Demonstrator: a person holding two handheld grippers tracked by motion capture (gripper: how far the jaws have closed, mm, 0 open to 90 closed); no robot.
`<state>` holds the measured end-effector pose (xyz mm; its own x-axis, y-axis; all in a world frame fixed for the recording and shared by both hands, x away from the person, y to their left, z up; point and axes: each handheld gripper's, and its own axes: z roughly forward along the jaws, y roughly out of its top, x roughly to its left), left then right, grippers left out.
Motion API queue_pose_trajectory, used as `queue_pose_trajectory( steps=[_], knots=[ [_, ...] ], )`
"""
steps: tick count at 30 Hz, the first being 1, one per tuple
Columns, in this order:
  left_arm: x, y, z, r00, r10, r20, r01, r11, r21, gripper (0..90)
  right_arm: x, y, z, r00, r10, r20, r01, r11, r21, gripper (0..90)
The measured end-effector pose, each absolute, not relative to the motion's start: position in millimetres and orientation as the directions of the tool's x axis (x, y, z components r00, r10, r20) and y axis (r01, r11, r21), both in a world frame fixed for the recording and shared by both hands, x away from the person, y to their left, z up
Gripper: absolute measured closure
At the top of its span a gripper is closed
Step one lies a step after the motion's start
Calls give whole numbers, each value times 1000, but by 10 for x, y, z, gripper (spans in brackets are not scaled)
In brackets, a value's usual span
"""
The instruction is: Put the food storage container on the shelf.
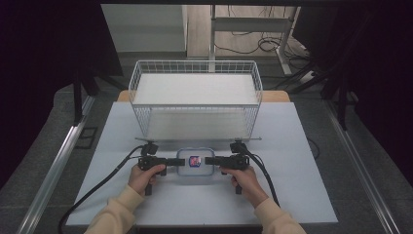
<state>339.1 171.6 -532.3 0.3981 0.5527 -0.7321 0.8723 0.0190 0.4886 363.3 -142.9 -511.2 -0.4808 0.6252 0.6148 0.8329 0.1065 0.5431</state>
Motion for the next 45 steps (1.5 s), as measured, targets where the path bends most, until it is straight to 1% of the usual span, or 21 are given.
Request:
queue_pose_trajectory(
  steps=[19,35,45],
  knots=[
    [3358,1748,-5230,411,560,-720,861,22,508,519,3605,-1410,-5060,-521,612,595,805,122,580,482],
    [3318,1733,-5055,443,558,-702,835,28,549,523,3569,-1433,-4899,-562,600,570,767,119,631,481],
    [3301,1719,-4894,478,564,-673,810,14,586,523,3534,-1451,-4766,-588,595,548,736,113,668,481]
  ],
)
